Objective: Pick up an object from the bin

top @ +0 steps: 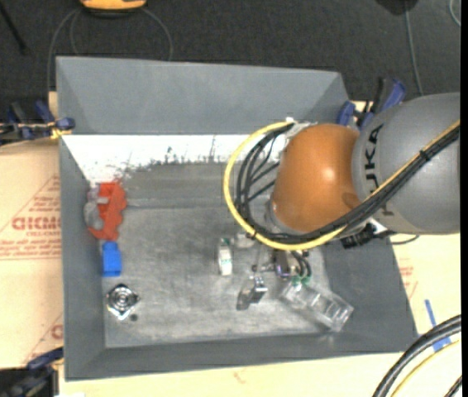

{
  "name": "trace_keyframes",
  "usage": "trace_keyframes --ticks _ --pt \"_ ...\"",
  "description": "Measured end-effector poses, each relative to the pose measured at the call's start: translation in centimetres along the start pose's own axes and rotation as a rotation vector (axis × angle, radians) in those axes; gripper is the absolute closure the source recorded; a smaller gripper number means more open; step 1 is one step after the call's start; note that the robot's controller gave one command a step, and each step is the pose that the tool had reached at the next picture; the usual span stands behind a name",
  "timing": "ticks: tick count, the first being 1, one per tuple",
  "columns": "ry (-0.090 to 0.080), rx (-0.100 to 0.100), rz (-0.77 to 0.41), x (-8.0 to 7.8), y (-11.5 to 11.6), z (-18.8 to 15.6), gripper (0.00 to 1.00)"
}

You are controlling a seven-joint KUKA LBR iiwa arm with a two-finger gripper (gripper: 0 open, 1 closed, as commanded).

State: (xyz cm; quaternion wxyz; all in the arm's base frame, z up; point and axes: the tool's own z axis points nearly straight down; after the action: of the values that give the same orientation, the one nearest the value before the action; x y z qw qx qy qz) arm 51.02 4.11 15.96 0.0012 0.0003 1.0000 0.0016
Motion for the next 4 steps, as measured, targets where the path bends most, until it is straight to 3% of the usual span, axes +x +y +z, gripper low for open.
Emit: trace_keyframes --ticks 1,2,3,4 --pt "-0.001 0.000 0.030 -4.7 0.7 4.8 0.00" --pt "-0.005 0.001 0.011 -7.2 -2.1 7.8 0.00" --pt "0.004 0.002 0.013 -7.2 -2.2 7.7 1.00" --pt "-0.005 0.006 -0.270 -10.7 -6.9 5.6 1.00"
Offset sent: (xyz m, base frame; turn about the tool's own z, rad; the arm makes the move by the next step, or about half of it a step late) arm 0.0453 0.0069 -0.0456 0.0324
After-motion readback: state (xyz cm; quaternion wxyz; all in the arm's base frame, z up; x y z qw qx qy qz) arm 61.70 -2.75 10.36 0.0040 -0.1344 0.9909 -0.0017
